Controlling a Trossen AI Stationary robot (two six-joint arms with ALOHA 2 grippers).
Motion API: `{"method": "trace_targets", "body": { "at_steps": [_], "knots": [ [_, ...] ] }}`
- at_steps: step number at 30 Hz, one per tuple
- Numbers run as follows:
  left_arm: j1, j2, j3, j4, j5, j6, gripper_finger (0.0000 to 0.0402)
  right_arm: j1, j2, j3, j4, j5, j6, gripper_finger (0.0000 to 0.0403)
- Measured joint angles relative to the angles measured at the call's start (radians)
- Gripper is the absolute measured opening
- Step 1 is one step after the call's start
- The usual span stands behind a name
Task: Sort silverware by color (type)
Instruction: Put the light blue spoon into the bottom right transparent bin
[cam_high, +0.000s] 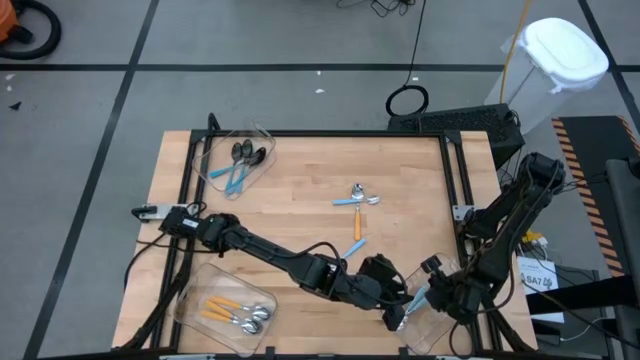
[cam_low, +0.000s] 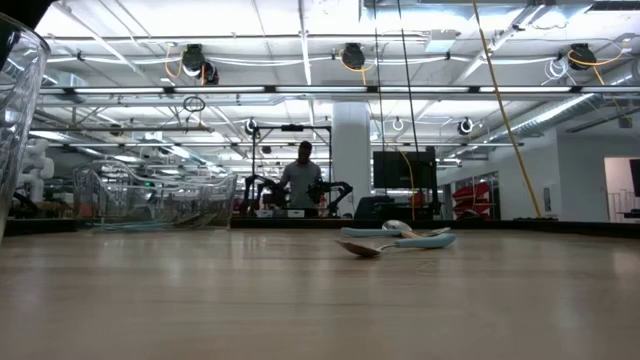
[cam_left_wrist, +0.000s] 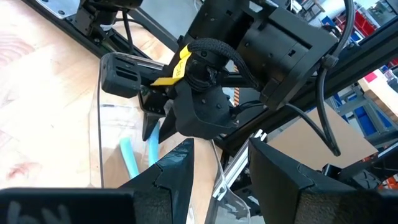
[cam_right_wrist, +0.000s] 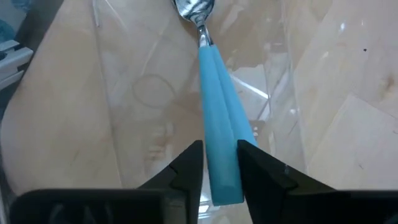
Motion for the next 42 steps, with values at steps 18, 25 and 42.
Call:
{"method": "trace_targets", "body": {
  "at_steps": [18, 25, 42],
  "knots": [
    [-0.007, 0.000, 0.000, 0.000, 0.000, -0.006, 0.0149, 0.000, -0.006, 0.096, -0.063, -0.061, 0.084, 0.0133],
    [-0.007, 0.000, 0.000, 0.000, 0.000, -0.005, 0.0149, 0.000, -0.028, 0.189, -0.117, -0.053, 0.187, 0.0133],
    [-0.003, -0.001, 0.000, -0.205, -0.011, -0.092, 0.0149, 0.003, -0.035, 0.196, -0.074, 0.060, 0.525, 0.0132]
  ]
}}
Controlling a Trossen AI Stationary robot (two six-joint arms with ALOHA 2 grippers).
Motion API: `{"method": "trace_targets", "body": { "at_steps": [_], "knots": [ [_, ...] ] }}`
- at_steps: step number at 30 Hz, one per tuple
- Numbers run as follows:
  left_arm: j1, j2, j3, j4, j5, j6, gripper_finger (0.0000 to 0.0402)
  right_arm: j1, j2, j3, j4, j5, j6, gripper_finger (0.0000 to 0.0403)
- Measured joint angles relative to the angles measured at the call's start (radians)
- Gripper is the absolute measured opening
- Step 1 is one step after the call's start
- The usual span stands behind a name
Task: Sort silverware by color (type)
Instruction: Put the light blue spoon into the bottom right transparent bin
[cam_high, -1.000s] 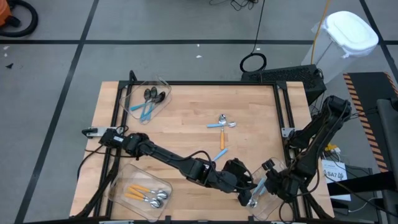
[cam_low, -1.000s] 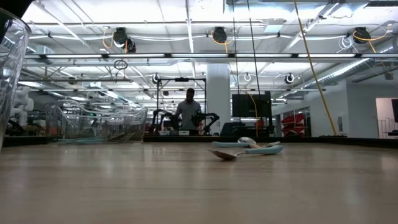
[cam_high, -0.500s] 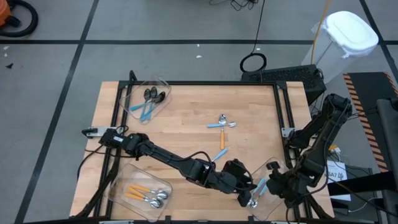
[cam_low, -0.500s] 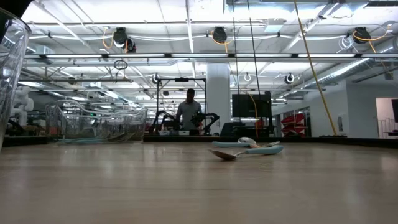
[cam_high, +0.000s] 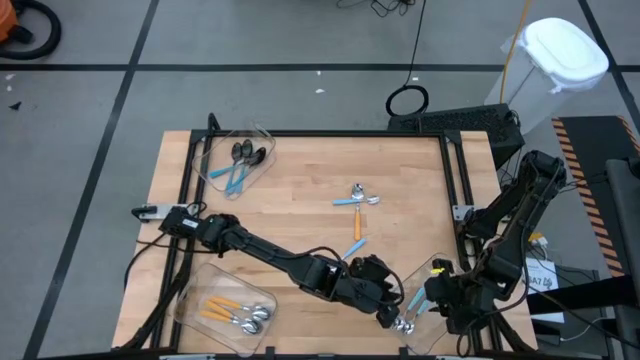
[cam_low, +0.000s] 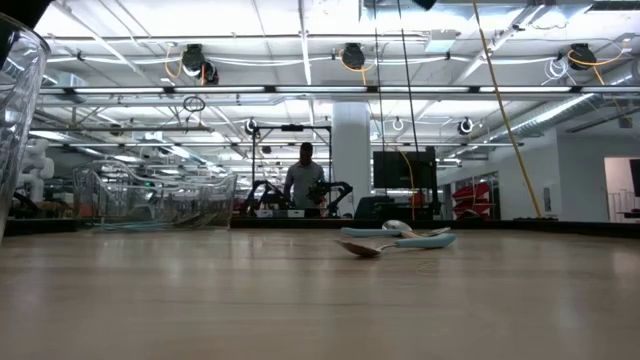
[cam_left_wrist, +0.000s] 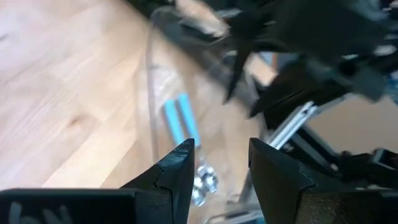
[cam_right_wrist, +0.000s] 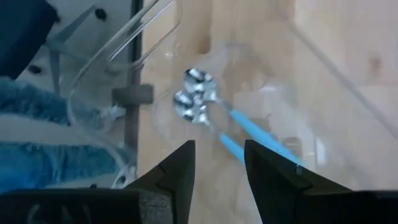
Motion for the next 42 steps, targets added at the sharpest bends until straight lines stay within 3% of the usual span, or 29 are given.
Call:
{"method": "trace_targets", "body": {
  "at_steps": [3, 12, 21, 29, 34, 42],
  "knots": [
    [0.005, 0.000, 0.000, -0.079, 0.000, -0.091, 0.0149, 0.000, 0.000, 0.010, 0.003, -0.042, 0.000, 0.0132],
    [0.054, 0.000, 0.000, -0.363, 0.000, -0.269, 0.0149, -0.009, 0.000, 0.062, -0.006, -0.040, -0.091, 0.0132],
    [0.108, 0.010, 0.000, -0.525, 0.077, -0.246, 0.0149, -0.050, 0.000, 0.090, -0.020, -0.039, -0.132, 0.0132],
    [0.150, 0.057, 0.000, -0.667, 0.257, -0.261, 0.0149, -0.110, 0.000, 0.162, -0.206, 0.018, -0.296, 0.0132],
    [0.158, 0.096, 0.000, -0.709, 0.268, -0.295, 0.0149, -0.145, 0.000, 0.207, -0.283, 0.095, -0.346, 0.0132],
    [0.160, 0.131, -0.001, -0.711, 0.265, -0.212, 0.0150, -0.169, 0.000, 0.217, -0.289, 0.094, -0.409, 0.0132]
  ]
}}
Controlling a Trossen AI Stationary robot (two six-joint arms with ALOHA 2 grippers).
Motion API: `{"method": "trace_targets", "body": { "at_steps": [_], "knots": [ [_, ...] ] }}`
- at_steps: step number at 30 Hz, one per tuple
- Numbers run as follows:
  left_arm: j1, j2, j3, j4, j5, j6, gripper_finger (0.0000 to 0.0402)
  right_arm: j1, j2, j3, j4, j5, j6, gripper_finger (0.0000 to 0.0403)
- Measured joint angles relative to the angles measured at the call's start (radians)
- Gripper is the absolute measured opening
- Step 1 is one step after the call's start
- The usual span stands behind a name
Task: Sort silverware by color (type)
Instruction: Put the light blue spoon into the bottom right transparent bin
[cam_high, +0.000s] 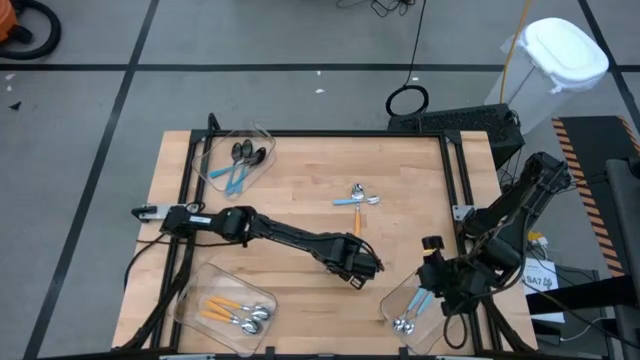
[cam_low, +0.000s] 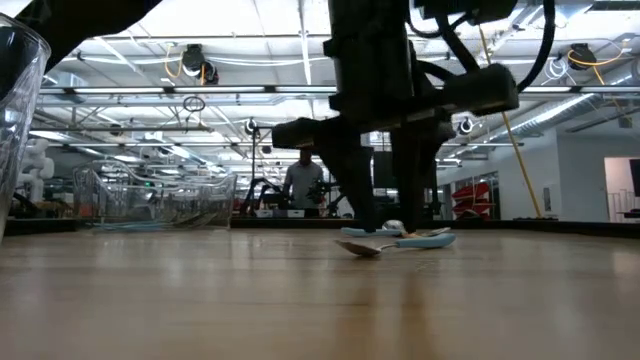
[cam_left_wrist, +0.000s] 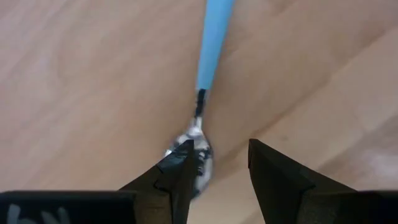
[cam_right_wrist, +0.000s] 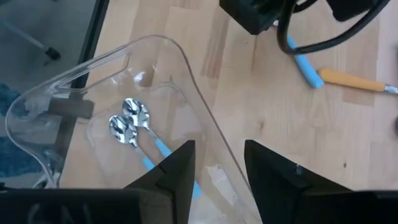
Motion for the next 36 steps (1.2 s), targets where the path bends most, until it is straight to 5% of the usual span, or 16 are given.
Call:
{"method": "trace_targets", "body": {
  "at_steps": [13, 36],
  "knots": [
    [0.039, 0.011, 0.001, 0.019, -0.134, 0.167, 0.0150, -0.010, 0.000, 0.000, -0.001, 0.000, -0.015, 0.0132],
    [0.025, 0.050, 0.004, 0.026, -0.026, 0.157, 0.0149, -0.010, 0.000, 0.000, 0.000, -0.004, 0.071, 0.0132]
  ]
}}
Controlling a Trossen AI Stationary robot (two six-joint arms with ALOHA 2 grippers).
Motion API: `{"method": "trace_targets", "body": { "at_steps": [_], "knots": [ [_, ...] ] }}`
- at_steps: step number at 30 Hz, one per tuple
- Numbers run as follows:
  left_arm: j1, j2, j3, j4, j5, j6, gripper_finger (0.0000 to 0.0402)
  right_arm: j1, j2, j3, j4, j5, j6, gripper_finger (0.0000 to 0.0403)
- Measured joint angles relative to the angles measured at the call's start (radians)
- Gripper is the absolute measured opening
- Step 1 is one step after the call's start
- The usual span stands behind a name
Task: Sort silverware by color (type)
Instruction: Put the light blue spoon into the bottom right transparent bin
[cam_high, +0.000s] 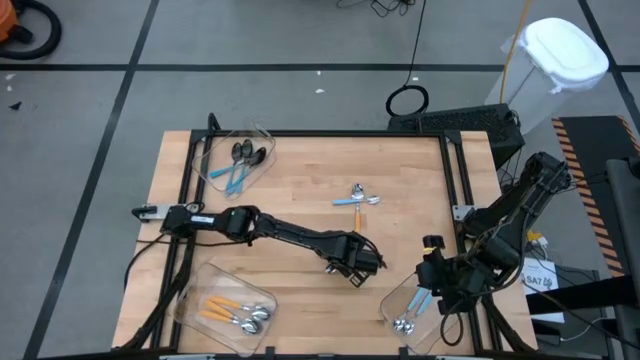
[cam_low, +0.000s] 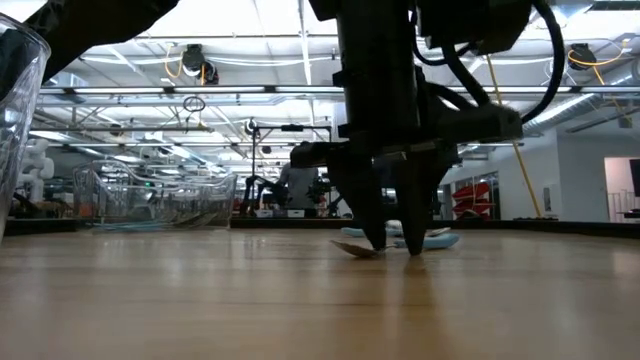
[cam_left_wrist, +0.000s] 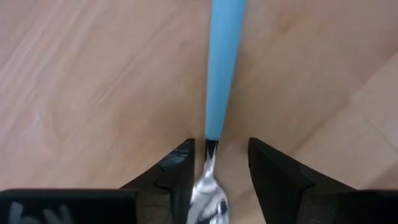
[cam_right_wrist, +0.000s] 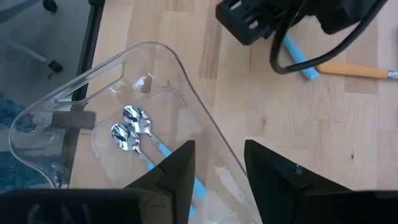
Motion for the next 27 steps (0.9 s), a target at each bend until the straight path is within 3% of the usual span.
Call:
{"method": "trace_targets", "body": {
  "at_steps": [4, 9, 21, 27],
  "knots": [
    [-0.018, 0.014, 0.002, -0.005, 0.009, -0.004, 0.0136, 0.000, 0.001, 0.000, -0.006, 0.000, 0.017, 0.0132],
    [-0.046, 0.017, 0.001, 0.003, -0.049, -0.014, 0.0096, 0.000, 0.001, 0.000, -0.005, -0.001, 0.027, 0.0132],
    [-0.059, 0.019, -0.002, 0.040, -0.065, -0.006, 0.0013, 0.000, 0.001, 0.000, -0.003, 0.003, 0.019, 0.0132],
    [-0.059, 0.019, -0.002, 0.042, -0.065, -0.005, 0.0004, 0.000, 0.001, 0.000, -0.004, 0.000, 0.024, 0.0132]
  ]
}}
